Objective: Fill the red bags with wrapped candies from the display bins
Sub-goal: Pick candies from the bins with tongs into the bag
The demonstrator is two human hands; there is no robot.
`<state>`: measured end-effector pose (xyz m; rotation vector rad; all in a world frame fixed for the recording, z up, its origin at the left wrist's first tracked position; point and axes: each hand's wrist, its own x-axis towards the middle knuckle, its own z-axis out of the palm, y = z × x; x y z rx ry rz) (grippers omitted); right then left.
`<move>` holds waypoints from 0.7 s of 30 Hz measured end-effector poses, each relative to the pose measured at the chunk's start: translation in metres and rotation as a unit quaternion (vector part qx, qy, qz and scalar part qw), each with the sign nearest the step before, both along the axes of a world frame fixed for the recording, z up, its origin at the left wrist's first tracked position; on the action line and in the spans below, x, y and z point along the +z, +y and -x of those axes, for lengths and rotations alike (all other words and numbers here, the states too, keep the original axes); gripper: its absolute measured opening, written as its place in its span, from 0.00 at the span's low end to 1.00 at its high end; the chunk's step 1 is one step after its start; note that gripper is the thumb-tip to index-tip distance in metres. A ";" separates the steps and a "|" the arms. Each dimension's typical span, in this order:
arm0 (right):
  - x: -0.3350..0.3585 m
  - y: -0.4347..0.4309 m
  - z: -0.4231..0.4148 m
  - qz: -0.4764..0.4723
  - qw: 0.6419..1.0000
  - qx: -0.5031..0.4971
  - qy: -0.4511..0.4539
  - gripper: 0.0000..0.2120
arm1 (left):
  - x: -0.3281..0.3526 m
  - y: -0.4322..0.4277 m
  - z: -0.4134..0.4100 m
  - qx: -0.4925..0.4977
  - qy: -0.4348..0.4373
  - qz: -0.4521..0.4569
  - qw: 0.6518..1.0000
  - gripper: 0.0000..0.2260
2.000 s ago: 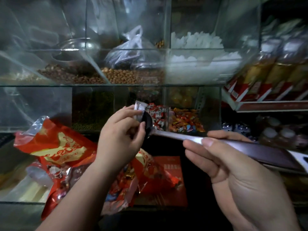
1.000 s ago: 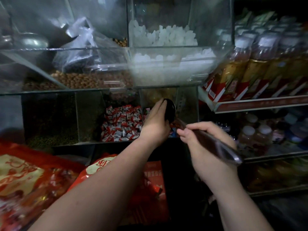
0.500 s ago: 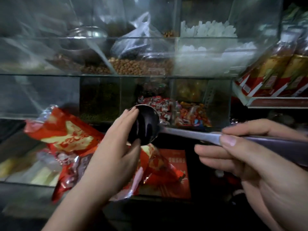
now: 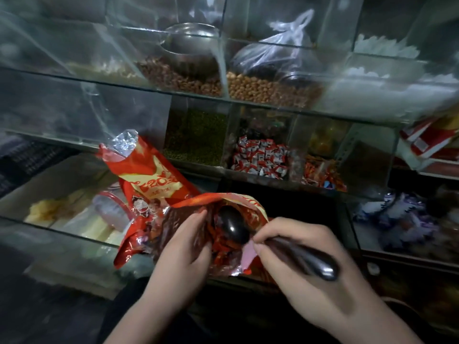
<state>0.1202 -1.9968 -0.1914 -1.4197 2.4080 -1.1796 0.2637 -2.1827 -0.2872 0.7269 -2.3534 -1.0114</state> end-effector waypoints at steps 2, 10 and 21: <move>-0.022 -0.025 -0.015 -0.024 0.998 0.045 0.021 0.02 | -0.005 -0.004 0.008 -0.001 -0.017 0.031 0.999 0.28; -0.075 -0.061 0.003 -0.049 0.997 -0.039 -0.049 0.06 | -0.020 -0.011 0.027 0.013 -0.064 0.006 0.998 0.30; -0.059 -0.071 0.009 0.041 0.948 -0.209 -0.237 0.09 | -0.031 -0.008 0.035 0.016 -0.109 -0.018 0.994 0.25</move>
